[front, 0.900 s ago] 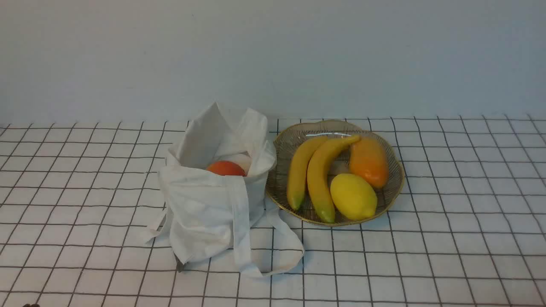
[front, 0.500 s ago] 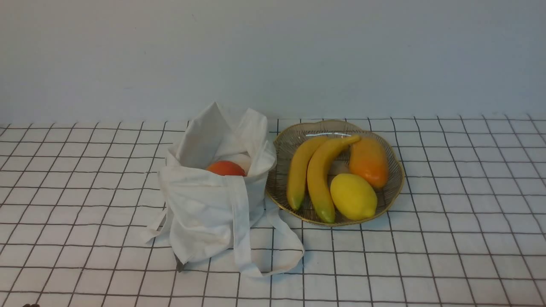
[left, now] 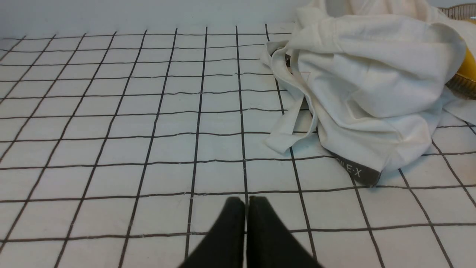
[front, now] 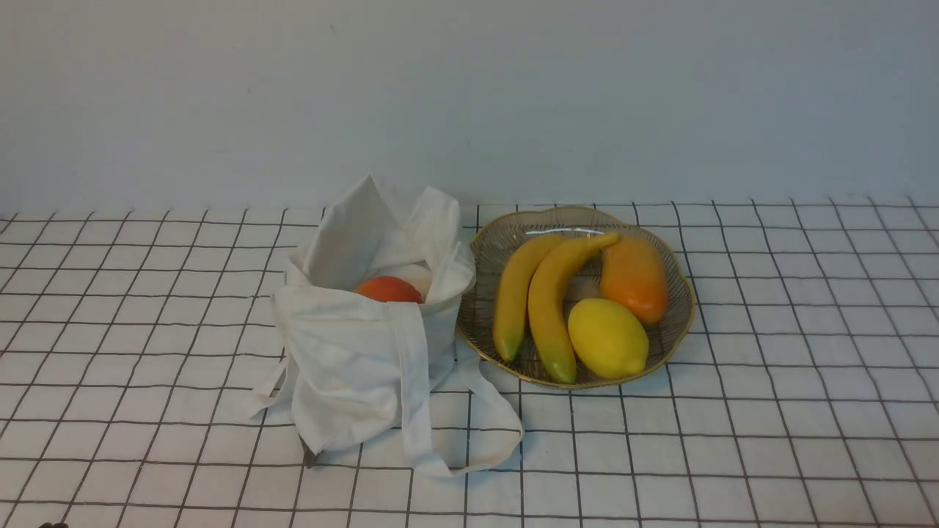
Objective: Take the fruit out of the bag on the white checkered tablecloth and place them on the plate.
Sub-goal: 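Reach into the bag and grasp the red fruit inside it with the left gripper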
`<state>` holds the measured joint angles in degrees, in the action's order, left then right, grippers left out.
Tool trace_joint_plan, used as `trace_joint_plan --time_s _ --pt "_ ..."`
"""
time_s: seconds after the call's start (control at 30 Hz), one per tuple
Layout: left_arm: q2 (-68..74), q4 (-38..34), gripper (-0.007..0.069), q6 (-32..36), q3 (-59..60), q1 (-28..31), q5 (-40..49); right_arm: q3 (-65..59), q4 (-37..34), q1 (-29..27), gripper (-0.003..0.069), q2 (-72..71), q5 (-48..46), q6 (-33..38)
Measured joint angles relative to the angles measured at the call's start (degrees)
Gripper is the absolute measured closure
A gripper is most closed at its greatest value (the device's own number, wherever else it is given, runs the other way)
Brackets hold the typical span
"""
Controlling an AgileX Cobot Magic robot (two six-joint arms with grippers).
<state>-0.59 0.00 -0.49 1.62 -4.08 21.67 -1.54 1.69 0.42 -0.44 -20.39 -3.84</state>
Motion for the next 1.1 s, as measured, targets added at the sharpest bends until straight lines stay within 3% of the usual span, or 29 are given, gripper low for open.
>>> trace_joint_plan --time_s 0.73,0.83,0.93,1.0,1.1 --pt "0.0 -0.6 0.0631 -0.7 0.0 0.0 0.0 0.0 0.0 0.0 0.0674 0.0 0.0 0.0" --pt "0.0 -8.0 0.0631 -5.5 0.0 0.0 0.0 0.0 0.0 0.0 0.0674 0.0 0.0 0.0" --pt "0.0 -20.3 0.0631 -11.8 0.0 0.0 0.4 0.0 0.0 0.0 0.0674 0.0 0.0 0.0" --pt "0.0 -32.6 0.0631 -18.1 0.0 0.0 0.5 0.0 0.0 0.0 0.0674 0.0 0.0 0.0" --pt "0.0 -45.6 0.0631 -21.6 0.0 0.0 0.4 0.0 0.0 0.0 0.0674 0.0 0.0 0.0"
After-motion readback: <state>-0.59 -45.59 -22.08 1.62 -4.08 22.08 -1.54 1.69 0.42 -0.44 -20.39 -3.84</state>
